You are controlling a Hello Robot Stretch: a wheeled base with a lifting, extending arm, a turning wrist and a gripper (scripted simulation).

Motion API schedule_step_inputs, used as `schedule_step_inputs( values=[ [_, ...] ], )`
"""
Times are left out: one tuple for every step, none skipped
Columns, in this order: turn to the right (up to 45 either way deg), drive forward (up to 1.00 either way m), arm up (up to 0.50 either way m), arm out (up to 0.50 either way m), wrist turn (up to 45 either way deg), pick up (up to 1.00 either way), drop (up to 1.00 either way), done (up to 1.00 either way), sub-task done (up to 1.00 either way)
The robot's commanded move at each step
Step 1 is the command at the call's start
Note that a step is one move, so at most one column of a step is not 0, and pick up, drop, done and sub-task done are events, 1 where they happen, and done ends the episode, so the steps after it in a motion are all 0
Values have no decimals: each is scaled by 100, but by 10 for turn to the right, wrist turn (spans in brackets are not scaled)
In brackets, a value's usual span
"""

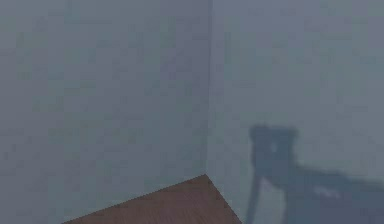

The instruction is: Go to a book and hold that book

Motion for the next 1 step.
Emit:
schedule_step_inputs(
  values=[
    [0,0,0,0,450,0,0,0,0]
  ],
)
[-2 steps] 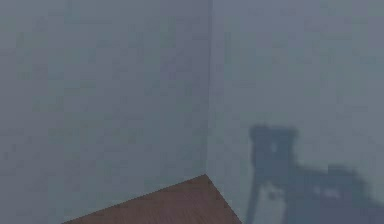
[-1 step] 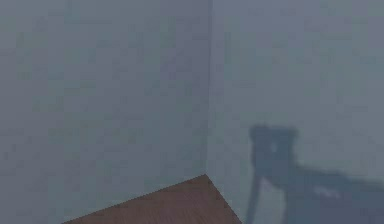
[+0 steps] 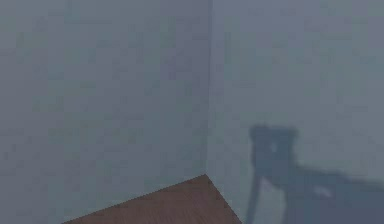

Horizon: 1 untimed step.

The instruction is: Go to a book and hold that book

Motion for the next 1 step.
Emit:
schedule_step_inputs(
  values=[
    [0,0,0,0,450,0,0,0,0]
  ],
)
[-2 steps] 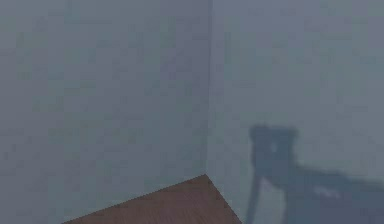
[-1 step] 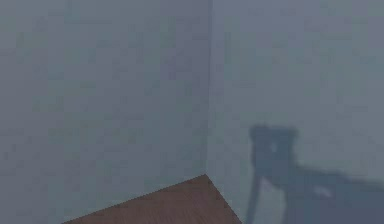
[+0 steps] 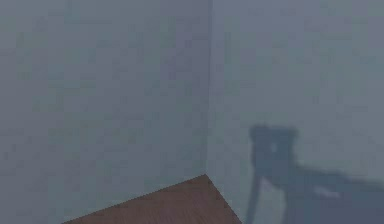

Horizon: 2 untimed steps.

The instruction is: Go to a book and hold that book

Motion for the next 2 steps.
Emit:
schedule_step_inputs(
  values=[
    [0,0,0,0,450,0,0,0,0],
    [0,0,0,0,60,0,0,0,0]
  ],
)
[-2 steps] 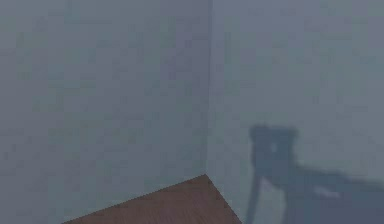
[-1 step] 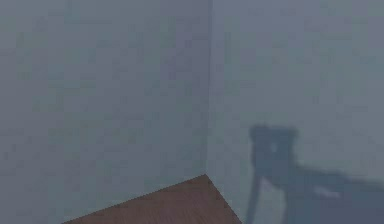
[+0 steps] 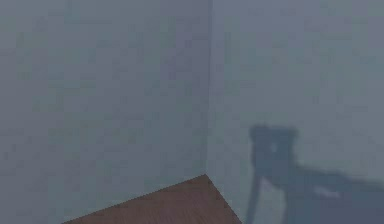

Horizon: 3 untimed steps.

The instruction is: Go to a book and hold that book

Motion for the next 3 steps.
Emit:
schedule_step_inputs(
  values=[
    [0,0,-12,0,0,0,0,0,0],
    [0,0,0,0,0,100,0,0,0],
    [0,0,10,0,0,0,0,0,0]
  ],
)
